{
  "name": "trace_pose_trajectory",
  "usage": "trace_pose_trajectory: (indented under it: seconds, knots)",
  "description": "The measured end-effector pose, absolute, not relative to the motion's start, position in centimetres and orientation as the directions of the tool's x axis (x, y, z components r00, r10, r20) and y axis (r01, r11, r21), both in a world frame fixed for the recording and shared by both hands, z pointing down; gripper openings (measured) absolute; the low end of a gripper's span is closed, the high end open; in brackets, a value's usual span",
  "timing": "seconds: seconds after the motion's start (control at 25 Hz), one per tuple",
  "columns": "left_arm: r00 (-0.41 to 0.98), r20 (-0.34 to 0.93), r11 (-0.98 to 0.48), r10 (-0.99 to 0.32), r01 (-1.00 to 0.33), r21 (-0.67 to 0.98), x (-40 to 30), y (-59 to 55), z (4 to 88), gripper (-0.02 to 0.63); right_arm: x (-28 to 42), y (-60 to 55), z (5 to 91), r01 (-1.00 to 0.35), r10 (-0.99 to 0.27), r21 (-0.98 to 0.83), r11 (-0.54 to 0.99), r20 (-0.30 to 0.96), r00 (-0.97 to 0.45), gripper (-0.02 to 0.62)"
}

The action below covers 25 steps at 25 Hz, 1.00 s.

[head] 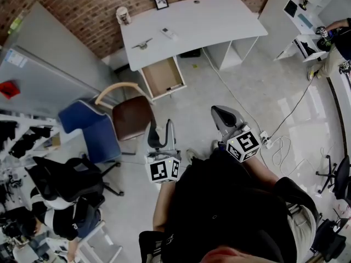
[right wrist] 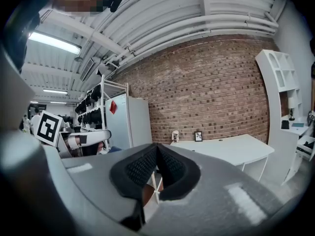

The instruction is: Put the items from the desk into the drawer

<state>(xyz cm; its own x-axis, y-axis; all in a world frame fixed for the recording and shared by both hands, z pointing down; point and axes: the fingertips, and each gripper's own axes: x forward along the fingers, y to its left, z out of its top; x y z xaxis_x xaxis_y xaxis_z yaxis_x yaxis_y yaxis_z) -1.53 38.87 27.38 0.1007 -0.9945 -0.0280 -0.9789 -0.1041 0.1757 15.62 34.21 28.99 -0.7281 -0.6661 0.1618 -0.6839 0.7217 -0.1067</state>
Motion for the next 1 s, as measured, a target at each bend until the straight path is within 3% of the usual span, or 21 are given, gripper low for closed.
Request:
trace_pose_trajectory:
  seconds: [0.48,1.0]
  knots:
    - [0.102,-0.031,-0.106,-0.994,-0.972,0.211,-3.3,39.4,28.1,0.227,13.5,34.4,29.5,-0.706,-0.689,-0.093,0.702,0.165,-0.706,0.003]
    - [0.078,0.000,-0.077,-0.997,-0.978,0.194,-4.0,31.8,29.1,0.230,10.9,26.1,30.2,-0.670,-0.654,-0.098,0.736,0.151,-0.741,0.003]
